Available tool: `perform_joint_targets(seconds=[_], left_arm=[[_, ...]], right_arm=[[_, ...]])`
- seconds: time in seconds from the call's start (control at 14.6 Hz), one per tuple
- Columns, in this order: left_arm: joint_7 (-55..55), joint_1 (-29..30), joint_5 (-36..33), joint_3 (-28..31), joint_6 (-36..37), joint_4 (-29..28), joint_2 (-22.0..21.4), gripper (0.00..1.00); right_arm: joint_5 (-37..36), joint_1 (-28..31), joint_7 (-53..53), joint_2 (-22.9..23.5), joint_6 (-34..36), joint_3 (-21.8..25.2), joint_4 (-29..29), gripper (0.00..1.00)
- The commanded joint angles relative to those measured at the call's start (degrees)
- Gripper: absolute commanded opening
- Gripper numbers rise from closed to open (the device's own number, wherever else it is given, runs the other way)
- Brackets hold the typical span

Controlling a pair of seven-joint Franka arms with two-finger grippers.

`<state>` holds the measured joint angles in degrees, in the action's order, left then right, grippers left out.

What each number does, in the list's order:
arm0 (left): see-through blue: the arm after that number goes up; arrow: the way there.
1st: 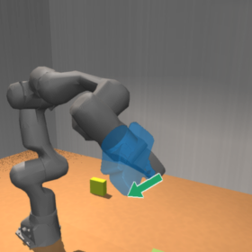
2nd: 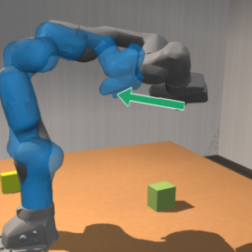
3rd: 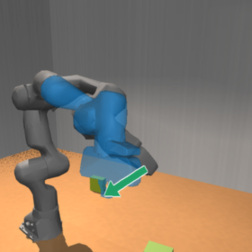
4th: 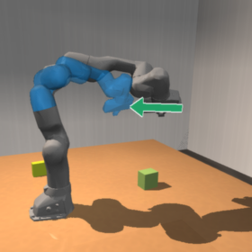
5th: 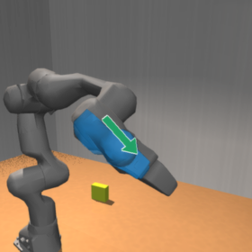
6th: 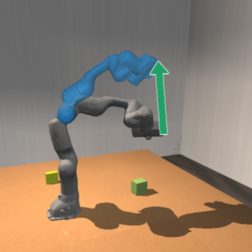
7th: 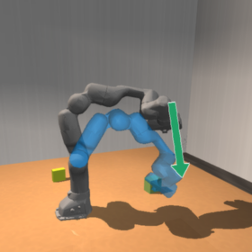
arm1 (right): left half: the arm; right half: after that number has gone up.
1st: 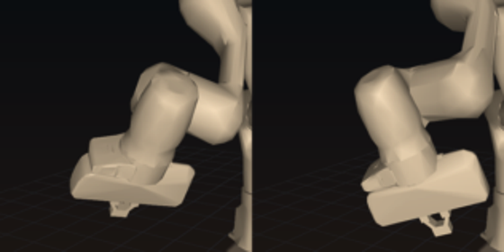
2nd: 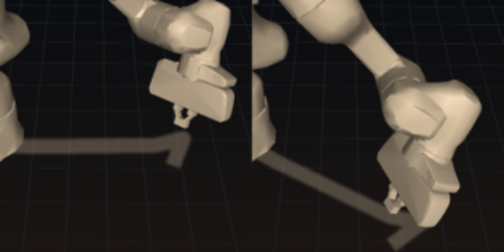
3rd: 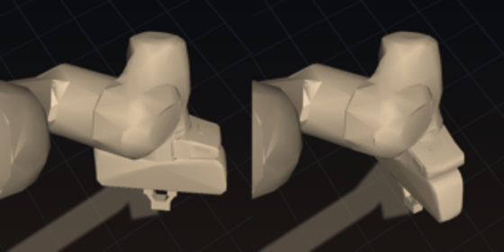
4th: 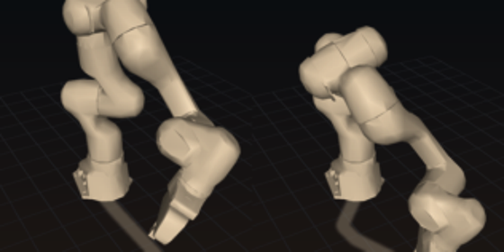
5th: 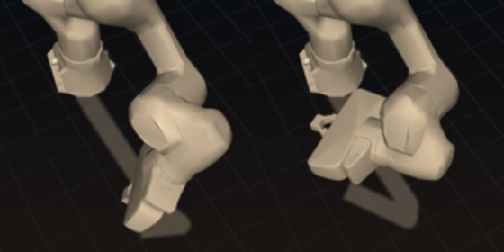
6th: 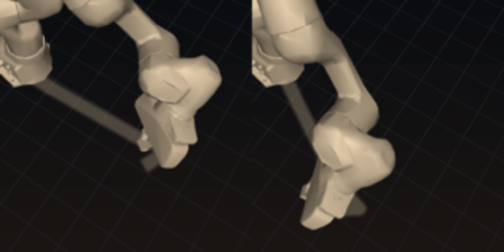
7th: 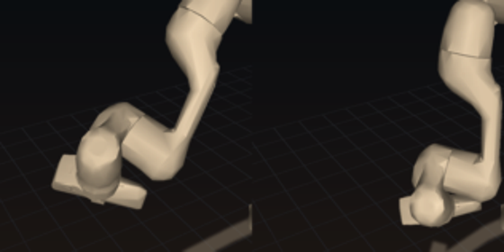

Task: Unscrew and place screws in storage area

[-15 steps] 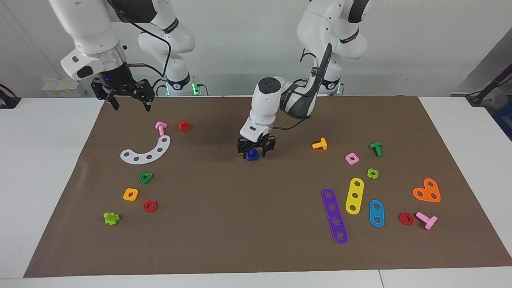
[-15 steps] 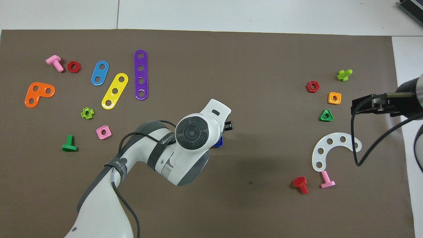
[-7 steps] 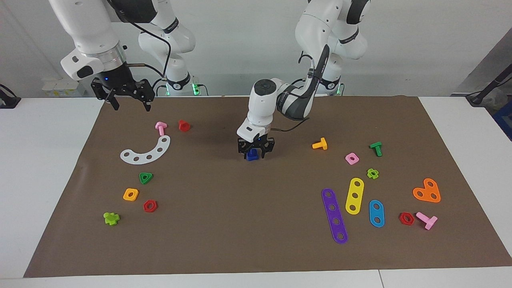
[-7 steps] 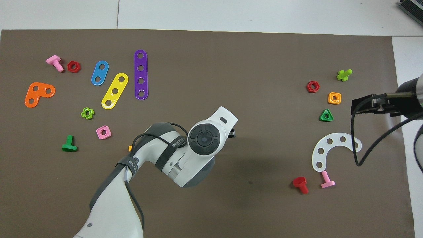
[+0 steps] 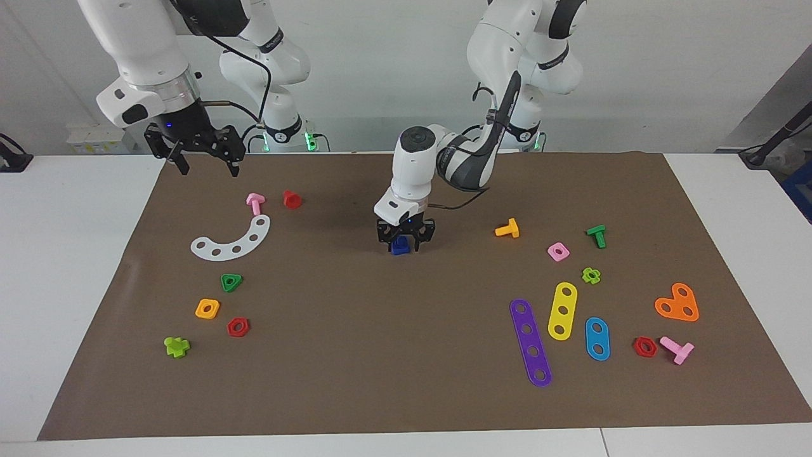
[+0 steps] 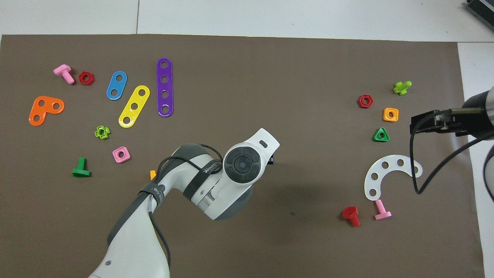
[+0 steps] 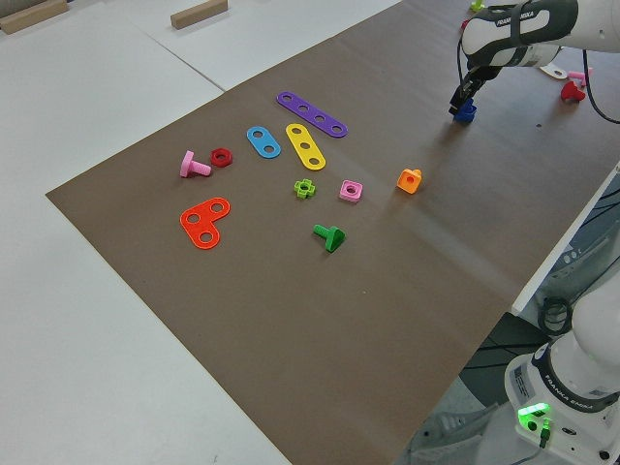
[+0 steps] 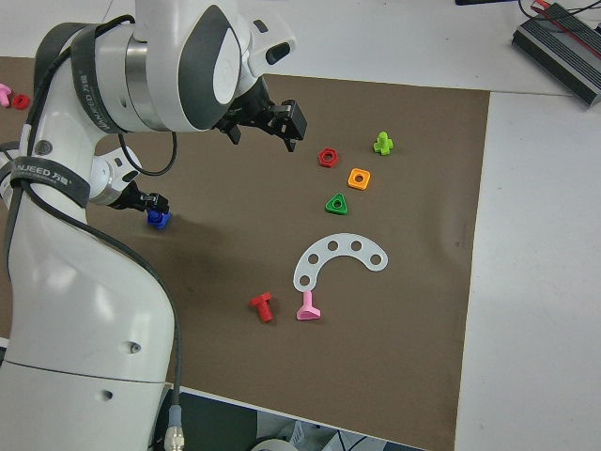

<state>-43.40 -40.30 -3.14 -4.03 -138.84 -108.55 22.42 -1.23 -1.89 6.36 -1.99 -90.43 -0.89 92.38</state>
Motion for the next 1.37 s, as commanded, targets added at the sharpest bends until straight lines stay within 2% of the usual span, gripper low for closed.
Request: perform_joint_targets(seconds=[0.0, 0.14, 0.34, 0.48, 0.62, 1.1, 1.3], left_arm=[[0.33, -1.01, -1.25, 0.95, 0.94, -0.43, -0.44, 0.55], [0.33, -1.01, -1.34, 0.95, 1.64, 0.09, -0.44, 0.41], [0.33, -1.01, -1.25, 0.95, 2.26, 0.44, -0.36, 0.12], [0.33, -0.92, -1.25, 0.95, 2.78, 0.71, -0.36, 0.0], [0.33, -0.83, -1.08, 0.86, 3.92, 1.58, -0.36, 0.0], [0.42, 0.48, 2.08, 0.86, 15.24, 10.27, -0.35, 0.0], [0.6, 4.69, 3.22, 0.77, 21.06, 11.87, -3.33, 0.0]], right_arm=[[0.35, 0.3, 0.06, -1.35, -0.63, -0.17, 1.58, 1.0], [0.35, 0.39, 0.06, -1.35, -0.63, -0.17, 1.58, 1.0], [0.35, 0.57, -0.03, -1.35, -0.63, -0.17, 1.58, 1.0], [0.35, 0.57, 0.06, -1.35, -0.72, -0.17, 1.58, 1.0], [0.35, 0.57, 0.06, -1.35, -0.72, -0.17, 1.58, 1.0], [0.35, 0.57, -0.03, -1.35, -0.63, -0.17, 1.58, 1.0], [0.35, 0.48, -0.03, -1.35, -0.63, -0.17, 1.58, 1.0]])
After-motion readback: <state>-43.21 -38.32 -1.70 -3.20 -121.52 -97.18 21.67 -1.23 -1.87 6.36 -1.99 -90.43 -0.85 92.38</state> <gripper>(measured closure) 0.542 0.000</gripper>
